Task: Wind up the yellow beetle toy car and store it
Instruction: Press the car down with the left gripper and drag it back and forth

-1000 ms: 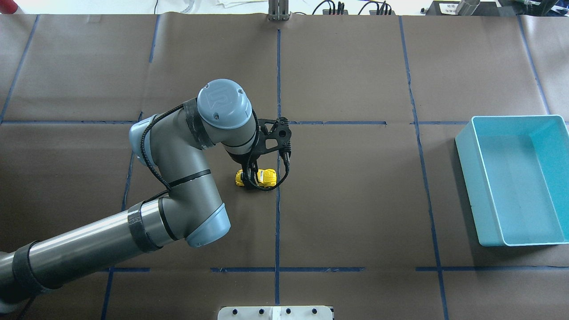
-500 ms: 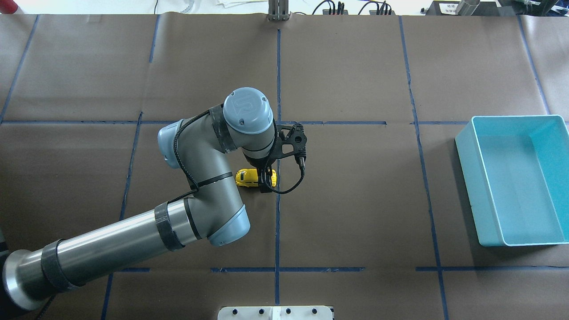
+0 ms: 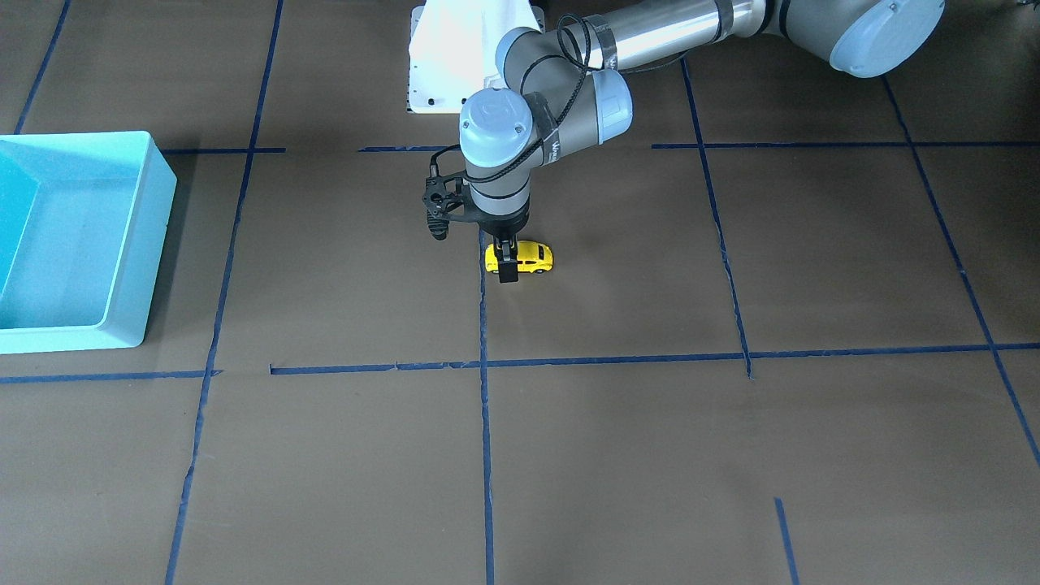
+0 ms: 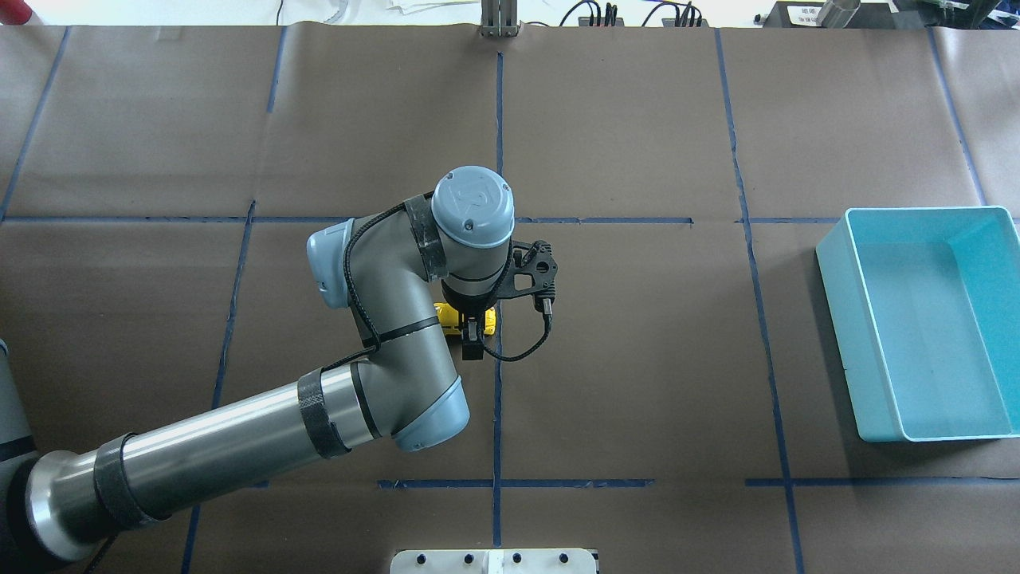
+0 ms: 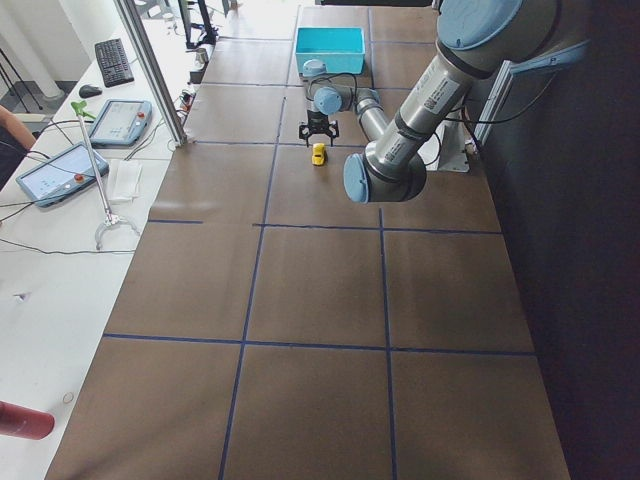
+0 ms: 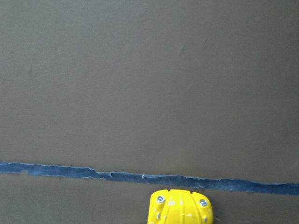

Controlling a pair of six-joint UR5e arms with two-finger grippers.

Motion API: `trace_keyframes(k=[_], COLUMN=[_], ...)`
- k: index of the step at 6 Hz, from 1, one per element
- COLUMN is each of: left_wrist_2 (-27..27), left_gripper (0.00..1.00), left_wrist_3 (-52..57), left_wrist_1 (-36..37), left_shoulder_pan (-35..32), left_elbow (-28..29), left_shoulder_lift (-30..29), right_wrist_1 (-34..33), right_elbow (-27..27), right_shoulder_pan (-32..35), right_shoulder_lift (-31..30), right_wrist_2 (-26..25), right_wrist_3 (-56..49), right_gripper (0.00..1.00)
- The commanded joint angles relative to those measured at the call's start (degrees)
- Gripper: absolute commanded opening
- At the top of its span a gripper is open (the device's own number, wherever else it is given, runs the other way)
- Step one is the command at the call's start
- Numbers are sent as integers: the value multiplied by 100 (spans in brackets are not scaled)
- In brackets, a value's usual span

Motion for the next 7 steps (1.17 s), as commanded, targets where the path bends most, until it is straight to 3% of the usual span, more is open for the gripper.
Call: trace_keyframes(k=[1, 2, 3, 6, 7], left_wrist_2=[230, 231, 266, 433, 442], left_gripper=[99, 81, 73, 73, 67], left_wrist_3=[43, 43, 34, 25, 34], left_wrist_1=[224, 206, 206, 145, 145], left_shoulder_pan=[16, 8, 25, 200, 201], left_elbow=[-7, -33, -42, -7, -33], left_shoulder_lift=[-17, -25, -25, -34, -43], right_wrist_1=[0, 0, 0, 0, 0], right_elbow=[0, 0, 0, 0, 0], right_shoulder_pan=[4, -4, -4, 4, 4], right_shoulder_lift=[-8, 0, -8, -8, -8], right_wrist_2=[0, 0, 0, 0, 0], right_wrist_3=[0, 0, 0, 0, 0], right_gripper=[100, 100, 100, 100, 100])
